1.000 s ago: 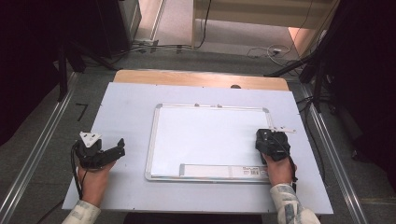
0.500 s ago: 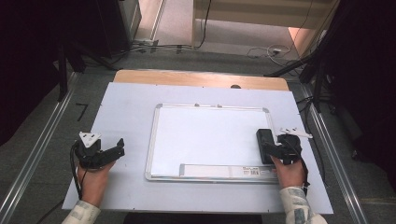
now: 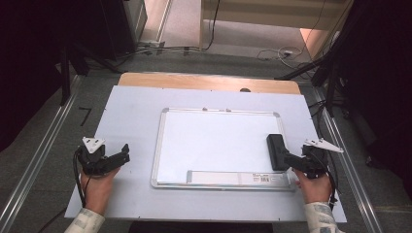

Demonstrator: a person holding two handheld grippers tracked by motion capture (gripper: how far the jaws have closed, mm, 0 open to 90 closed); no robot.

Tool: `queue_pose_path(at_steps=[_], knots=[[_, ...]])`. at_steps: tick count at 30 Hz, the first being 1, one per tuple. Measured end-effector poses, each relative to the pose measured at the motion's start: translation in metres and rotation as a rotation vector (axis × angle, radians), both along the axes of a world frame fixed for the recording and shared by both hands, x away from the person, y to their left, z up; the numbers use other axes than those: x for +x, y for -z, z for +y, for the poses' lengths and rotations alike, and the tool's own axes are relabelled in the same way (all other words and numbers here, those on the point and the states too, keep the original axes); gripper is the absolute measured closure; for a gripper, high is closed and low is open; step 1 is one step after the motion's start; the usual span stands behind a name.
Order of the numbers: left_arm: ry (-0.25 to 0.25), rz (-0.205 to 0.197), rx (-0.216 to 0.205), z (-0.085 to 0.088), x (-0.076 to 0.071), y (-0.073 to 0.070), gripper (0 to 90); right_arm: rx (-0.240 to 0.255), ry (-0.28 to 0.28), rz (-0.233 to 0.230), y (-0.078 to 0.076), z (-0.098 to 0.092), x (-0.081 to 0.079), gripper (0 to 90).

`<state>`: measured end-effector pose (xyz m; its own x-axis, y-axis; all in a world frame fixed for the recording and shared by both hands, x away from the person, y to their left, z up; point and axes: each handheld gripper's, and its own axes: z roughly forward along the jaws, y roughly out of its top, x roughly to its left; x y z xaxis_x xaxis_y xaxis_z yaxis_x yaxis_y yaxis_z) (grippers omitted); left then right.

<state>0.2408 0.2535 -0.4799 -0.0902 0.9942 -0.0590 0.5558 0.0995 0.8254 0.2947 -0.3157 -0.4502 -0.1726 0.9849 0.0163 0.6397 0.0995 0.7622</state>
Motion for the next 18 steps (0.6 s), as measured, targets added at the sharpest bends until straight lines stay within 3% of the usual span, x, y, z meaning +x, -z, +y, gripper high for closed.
queue_pose_path(at_steps=[7,18], knots=[[-0.001,-0.001,0.000,0.000,0.000,0.000,6.8,0.020,0.021,-0.005,-0.001,-0.012,-0.005,19.8],[-0.005,0.003,-0.011,0.002,0.000,0.000,6.8,0.005,0.058,-0.003,0.001,-0.031,-0.012,19.7]])
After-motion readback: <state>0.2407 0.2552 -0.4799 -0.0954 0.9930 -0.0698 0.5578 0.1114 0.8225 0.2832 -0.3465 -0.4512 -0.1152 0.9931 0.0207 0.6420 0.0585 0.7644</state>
